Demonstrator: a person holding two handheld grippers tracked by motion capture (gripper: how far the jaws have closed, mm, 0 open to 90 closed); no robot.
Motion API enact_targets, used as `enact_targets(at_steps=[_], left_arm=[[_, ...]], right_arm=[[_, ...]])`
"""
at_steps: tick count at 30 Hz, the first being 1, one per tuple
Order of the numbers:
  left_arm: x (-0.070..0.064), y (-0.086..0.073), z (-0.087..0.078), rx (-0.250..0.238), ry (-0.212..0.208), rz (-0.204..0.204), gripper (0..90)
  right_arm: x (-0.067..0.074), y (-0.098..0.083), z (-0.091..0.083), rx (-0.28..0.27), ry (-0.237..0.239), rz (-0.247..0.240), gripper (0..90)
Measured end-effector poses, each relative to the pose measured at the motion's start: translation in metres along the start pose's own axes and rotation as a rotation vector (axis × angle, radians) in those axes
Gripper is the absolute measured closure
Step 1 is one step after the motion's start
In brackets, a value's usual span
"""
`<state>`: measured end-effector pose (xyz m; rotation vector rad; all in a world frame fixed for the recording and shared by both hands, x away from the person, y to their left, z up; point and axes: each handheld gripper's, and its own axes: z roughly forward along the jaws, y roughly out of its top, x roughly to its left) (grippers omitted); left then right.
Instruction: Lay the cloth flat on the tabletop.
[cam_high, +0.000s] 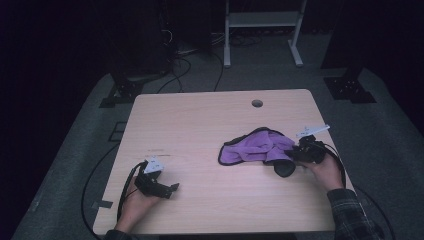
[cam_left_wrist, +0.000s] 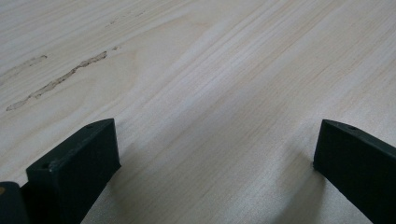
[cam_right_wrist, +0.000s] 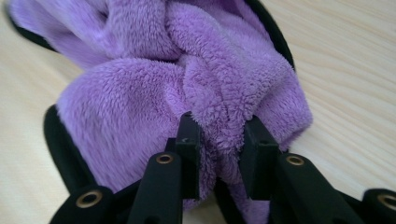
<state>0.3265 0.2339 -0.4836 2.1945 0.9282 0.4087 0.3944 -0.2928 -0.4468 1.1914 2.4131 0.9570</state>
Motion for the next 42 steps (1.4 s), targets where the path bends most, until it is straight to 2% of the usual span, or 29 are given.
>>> enact_targets(at_steps=[2, 5, 8, 10, 12, 16, 17, 19, 22, 29, 34, 38, 42], left_arm=[[0.0, 0.0, 0.0, 0.0, 0.0, 0.0, 0.0], [0.0, 0.0, 0.0, 0.001, 0.001, 0.001, 0.0], [0.0, 0.0, 0.0, 0.001, 0.0, 0.002, 0.0], [0.0, 0.001, 0.0, 0.008, -0.004, 0.005, 0.0], [-0.001, 0.004, -0.001, -0.005, -0.005, 0.009, 0.4], [-0.005, 0.012, -0.004, -0.056, -0.03, 0.011, 4.0], [-0.006, 0.015, -0.003, -0.071, -0.047, -0.001, 5.0], [-0.009, 0.023, 0.0, -0.069, -0.083, 0.011, 9.7], [-0.017, 0.036, 0.007, -0.074, -0.096, 0.047, 14.2], [-0.039, 0.07, 0.029, -0.111, -0.166, 0.112, 27.6], [-0.054, 0.092, 0.051, -0.095, -0.195, 0.173, 30.8], [-0.063, 0.106, 0.068, -0.087, -0.218, 0.197, 34.7], [-0.069, 0.118, 0.083, -0.082, -0.225, 0.218, 37.6]], right_arm=[[-0.004, -0.001, 0.001, -0.009, -0.006, 0.009, 69.0], [-0.003, 0.0, -0.003, -0.03, -0.015, 0.008, 61.3], [0.003, 0.003, -0.013, -0.082, -0.04, -0.009, 49.3], [0.006, 0.004, -0.02, -0.119, -0.051, -0.012, 44.4], [0.009, 0.006, -0.027, -0.153, -0.051, -0.011, 41.1], [0.016, 0.006, -0.036, -0.183, -0.048, -0.007, 37.6], [0.016, 0.005, -0.037, -0.182, -0.044, -0.008, 37.2], [0.018, 0.001, -0.038, -0.193, -0.027, 0.007, 37.1], [0.021, -0.004, -0.037, -0.182, -0.02, 0.007, 36.8], [0.022, -0.016, -0.038, -0.169, -0.013, 0.024, 36.1], [0.021, -0.023, -0.039, -0.166, -0.01, 0.038, 35.6], [0.022, -0.024, -0.04, -0.167, -0.009, 0.038, 35.5], [0.023, -0.025, -0.039, -0.161, -0.013, 0.03, 35.6]])
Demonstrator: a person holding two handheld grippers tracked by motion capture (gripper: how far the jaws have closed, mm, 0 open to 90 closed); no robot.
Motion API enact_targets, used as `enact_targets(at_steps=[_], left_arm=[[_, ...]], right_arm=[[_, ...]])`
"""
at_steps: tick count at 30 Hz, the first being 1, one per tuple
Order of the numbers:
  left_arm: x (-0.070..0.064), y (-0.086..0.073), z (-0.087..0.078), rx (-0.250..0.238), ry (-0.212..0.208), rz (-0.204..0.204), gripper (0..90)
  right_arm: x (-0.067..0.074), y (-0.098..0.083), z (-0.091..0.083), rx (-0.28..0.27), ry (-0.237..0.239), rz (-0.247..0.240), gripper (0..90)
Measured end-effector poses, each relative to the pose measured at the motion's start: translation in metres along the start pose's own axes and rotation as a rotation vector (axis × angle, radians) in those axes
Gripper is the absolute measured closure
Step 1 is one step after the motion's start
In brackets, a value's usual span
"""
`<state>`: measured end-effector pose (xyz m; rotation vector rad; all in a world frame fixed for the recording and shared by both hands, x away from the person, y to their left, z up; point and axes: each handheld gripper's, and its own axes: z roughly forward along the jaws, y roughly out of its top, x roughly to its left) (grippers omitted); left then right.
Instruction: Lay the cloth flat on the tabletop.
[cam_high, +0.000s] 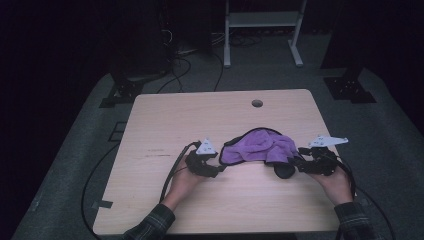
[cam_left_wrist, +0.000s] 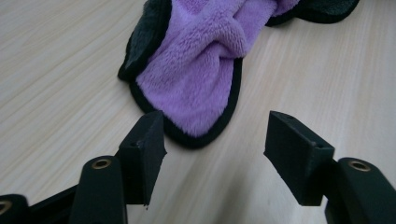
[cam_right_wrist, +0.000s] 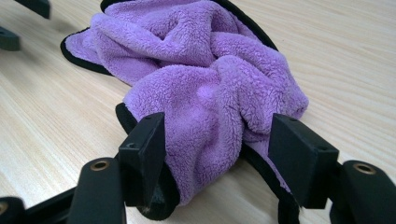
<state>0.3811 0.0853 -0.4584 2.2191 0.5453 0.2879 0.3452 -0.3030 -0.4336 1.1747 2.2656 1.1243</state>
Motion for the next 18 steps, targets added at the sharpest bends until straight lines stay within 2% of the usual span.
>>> enact_targets(at_steps=[5, 8, 11, 15, 18], left_arm=[[0.001, 0.006, 0.021, 0.036, -0.001, 0.016, 37.1], [0.002, 0.006, 0.03, 0.068, 0.008, 0.031, 40.5], [0.002, 0.008, 0.032, 0.076, 0.021, 0.039, 53.5], [0.004, 0.009, 0.03, 0.094, 0.019, 0.024, 77.9], [0.005, 0.009, 0.026, 0.104, -0.007, -0.003, 82.6]], right_arm=[[0.0, -0.001, -0.003, -0.005, -0.003, 0.007, 35.6], [0.0, -0.002, -0.005, -0.008, -0.005, 0.01, 35.1], [0.001, -0.002, -0.007, -0.015, -0.006, 0.012, 34.8], [0.004, -0.004, -0.009, -0.016, -0.001, 0.011, 34.6], [0.006, -0.008, -0.01, -0.008, 0.002, 0.011, 34.1]])
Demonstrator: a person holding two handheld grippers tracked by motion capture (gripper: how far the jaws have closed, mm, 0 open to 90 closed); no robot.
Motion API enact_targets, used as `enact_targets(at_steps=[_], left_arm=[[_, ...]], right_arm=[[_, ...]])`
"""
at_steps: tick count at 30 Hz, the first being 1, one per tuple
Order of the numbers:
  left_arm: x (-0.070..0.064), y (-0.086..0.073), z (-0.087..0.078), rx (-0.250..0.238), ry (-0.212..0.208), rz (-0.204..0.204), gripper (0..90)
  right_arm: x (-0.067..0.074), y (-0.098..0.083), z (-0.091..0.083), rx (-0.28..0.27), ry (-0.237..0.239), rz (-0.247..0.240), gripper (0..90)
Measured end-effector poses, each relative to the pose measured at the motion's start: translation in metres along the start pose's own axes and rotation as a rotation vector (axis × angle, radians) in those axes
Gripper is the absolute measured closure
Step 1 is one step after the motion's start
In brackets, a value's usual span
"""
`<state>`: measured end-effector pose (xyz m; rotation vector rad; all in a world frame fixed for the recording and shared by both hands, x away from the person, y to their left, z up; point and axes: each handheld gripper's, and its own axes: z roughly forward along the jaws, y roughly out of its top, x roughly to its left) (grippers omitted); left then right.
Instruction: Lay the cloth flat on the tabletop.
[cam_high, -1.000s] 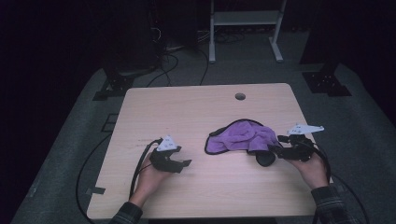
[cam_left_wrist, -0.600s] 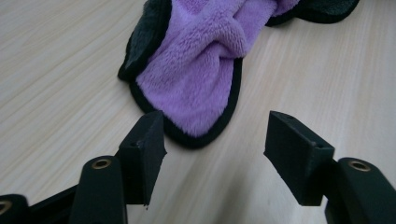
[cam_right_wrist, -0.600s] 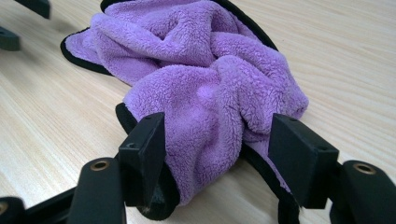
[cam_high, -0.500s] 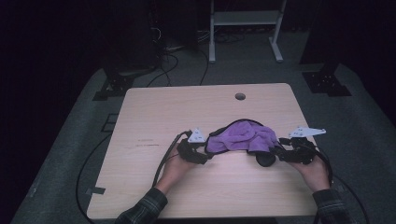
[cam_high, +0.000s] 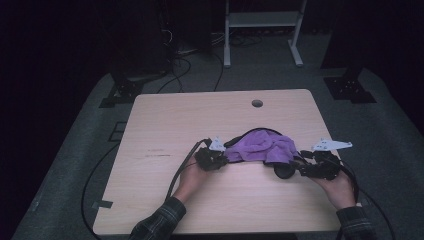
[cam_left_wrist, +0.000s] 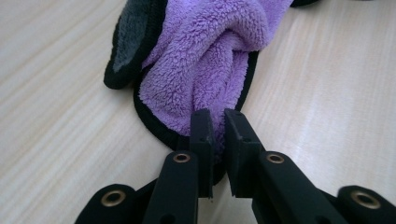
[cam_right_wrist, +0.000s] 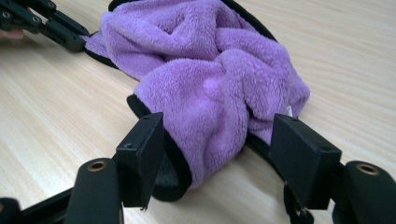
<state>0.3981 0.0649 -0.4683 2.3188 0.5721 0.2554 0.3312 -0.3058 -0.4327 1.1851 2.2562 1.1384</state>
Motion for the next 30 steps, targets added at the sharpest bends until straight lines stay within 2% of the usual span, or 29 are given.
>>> enact_targets(at_steps=[3, 8, 16, 18, 21, 23, 26, 30], left_arm=[[0.0, 0.0, -0.006, -0.006, -0.024, -0.017, 83.2], [0.0, -0.001, -0.023, -0.038, -0.03, -0.029, 83.3], [0.008, -0.013, -0.052, -0.082, -0.023, -0.066, 83.4], [0.01, -0.017, -0.059, -0.096, -0.017, -0.087, 83.4], [0.013, -0.024, -0.071, -0.101, -0.006, -0.097, 83.6], [0.016, -0.031, -0.08, -0.111, 0.0, -0.116, 83.8], [0.019, -0.04, -0.093, -0.126, 0.014, -0.139, 83.9], [0.024, -0.052, -0.108, -0.134, 0.042, -0.161, 83.9]], right_arm=[[0.001, -0.005, -0.003, 0.003, 0.0, 0.007, 33.5], [0.003, -0.015, -0.006, 0.019, 0.018, 0.027, 32.8], [0.01, -0.028, 0.005, 0.107, 0.056, 0.023, 33.3], [0.011, -0.029, 0.009, 0.128, 0.081, 0.022, 35.4], [0.014, -0.029, 0.015, 0.159, 0.091, 0.005, 39.5], [0.014, -0.029, 0.017, 0.168, 0.095, -0.001, 45.0], [0.013, -0.029, 0.019, 0.172, 0.106, 0.004, 47.9], [0.015, -0.027, 0.025, 0.181, 0.115, -0.019, 49.0]])
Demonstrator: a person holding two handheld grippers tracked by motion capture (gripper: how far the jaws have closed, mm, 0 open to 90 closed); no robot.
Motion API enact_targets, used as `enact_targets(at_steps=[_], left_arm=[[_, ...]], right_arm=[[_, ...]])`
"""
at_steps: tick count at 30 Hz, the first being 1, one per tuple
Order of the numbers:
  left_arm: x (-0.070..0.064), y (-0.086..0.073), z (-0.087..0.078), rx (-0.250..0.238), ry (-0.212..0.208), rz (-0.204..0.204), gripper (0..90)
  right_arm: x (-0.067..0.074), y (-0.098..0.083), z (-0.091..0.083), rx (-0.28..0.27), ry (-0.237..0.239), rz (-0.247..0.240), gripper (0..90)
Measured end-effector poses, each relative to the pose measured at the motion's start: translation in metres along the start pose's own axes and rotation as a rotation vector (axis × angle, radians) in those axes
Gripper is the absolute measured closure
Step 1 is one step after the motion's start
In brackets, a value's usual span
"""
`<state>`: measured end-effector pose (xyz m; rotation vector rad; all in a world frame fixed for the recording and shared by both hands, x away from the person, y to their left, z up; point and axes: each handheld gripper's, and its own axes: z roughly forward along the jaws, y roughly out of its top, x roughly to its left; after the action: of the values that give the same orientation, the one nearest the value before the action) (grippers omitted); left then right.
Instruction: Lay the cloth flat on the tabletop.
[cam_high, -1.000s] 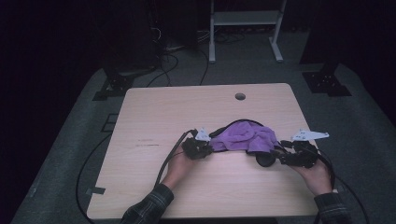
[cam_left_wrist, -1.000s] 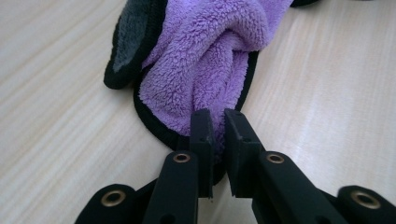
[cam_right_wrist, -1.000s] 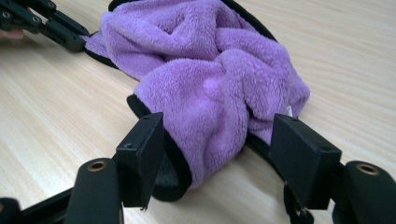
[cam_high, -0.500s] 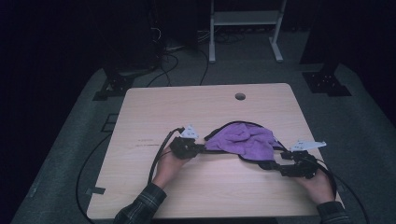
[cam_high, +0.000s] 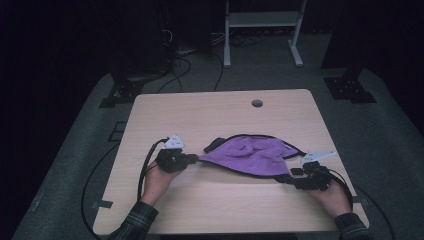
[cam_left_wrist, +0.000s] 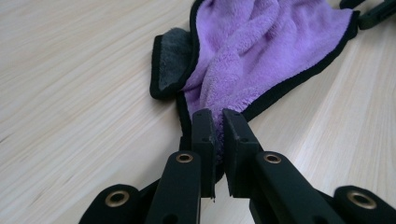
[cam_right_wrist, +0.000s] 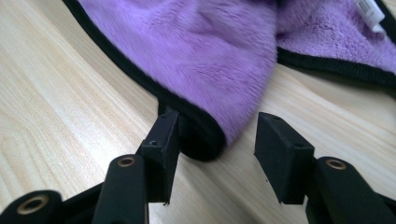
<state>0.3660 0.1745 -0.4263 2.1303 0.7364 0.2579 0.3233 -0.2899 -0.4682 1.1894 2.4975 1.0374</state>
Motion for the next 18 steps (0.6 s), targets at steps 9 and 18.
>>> enact_targets(at_steps=[9, 18], left_arm=[[0.009, -0.019, -0.016, 0.013, 0.027, -0.036, 83.9], [0.006, -0.019, -0.014, 0.019, 0.011, -0.034, 83.8]], right_arm=[[0.011, 0.009, 0.012, 0.015, 0.026, -0.051, 54.1], [0.018, 0.017, 0.013, 0.021, 0.006, -0.124, 86.2]])
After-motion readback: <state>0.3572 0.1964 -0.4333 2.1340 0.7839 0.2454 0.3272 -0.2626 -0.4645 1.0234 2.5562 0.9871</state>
